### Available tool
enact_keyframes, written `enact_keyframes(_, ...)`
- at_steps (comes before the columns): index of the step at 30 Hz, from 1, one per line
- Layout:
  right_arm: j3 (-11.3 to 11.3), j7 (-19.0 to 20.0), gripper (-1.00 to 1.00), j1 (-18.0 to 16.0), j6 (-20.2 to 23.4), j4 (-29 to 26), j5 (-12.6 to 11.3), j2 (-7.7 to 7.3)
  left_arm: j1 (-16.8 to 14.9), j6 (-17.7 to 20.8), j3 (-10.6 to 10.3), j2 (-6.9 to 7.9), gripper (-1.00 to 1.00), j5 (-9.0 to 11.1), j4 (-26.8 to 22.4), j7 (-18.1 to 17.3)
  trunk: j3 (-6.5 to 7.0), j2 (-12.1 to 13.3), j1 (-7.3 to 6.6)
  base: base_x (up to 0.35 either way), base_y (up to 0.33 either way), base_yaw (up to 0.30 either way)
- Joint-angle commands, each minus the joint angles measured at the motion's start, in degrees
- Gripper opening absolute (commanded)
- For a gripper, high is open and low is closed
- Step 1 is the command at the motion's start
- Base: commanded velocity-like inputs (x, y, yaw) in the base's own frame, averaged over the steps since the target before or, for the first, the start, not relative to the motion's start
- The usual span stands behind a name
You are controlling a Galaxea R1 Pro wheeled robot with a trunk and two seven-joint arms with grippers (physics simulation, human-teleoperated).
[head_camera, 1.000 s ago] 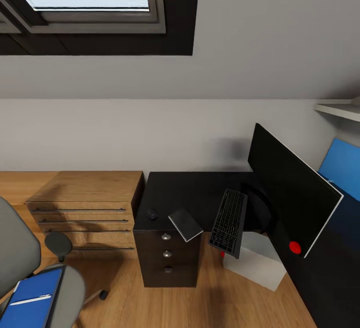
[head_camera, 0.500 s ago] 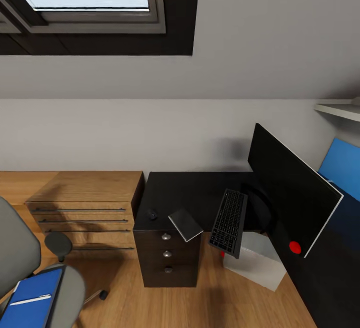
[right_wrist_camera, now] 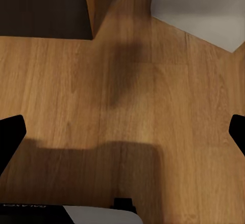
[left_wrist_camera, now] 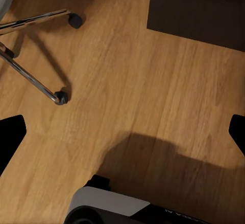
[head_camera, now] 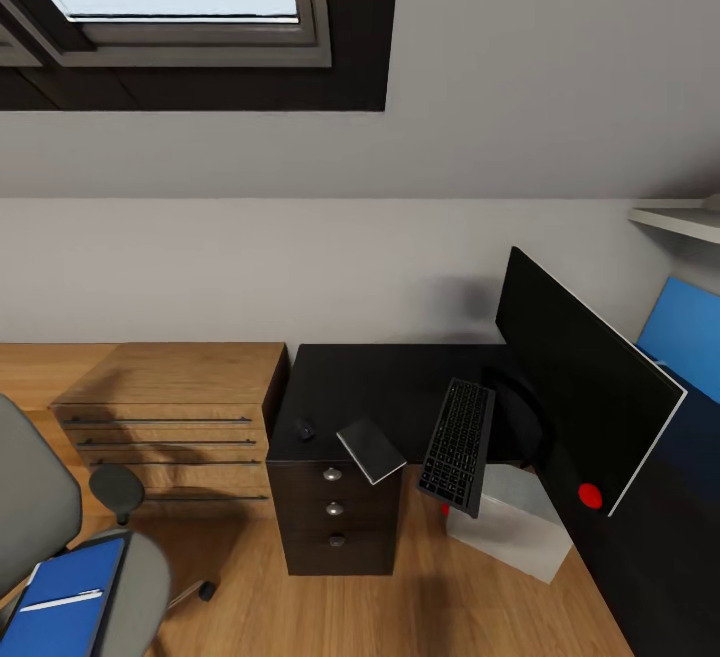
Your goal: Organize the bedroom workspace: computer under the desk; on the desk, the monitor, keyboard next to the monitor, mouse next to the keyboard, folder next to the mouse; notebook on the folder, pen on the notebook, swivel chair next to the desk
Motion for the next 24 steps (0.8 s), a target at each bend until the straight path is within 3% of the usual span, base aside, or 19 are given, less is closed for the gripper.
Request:
enact_keyframes(1, 0.1, -0.1, 1.00, 0.0, -0.2, 0.0, 0.2, -0.02, -0.1, -0.3, -0.4, 0.05, 1.00, 0.6, 0.0, 0.4, -0.13, -0.1, 0.03, 0.000, 0.000, 0.000)
enact_keyframes(16, 0.1, -0.1, 1.00, 0.0, -0.3, -0.1, 0.2, -0.02, -0.1, -0.3, -0.4, 0.05, 1.00, 0.6, 0.0, 0.4, -0.13, -0.1, 0.03, 0.000, 0.000, -0.005)
enact_keyframes(24, 0.1, -0.1, 1.00, 0.0, -0.3, -0.1, 0.2, -0.07, -0.1, -0.3, -0.4, 0.05, 1.00, 0.6, 0.0, 0.3, -0.13, -0.1, 0.03, 0.000, 0.000, -0.168)
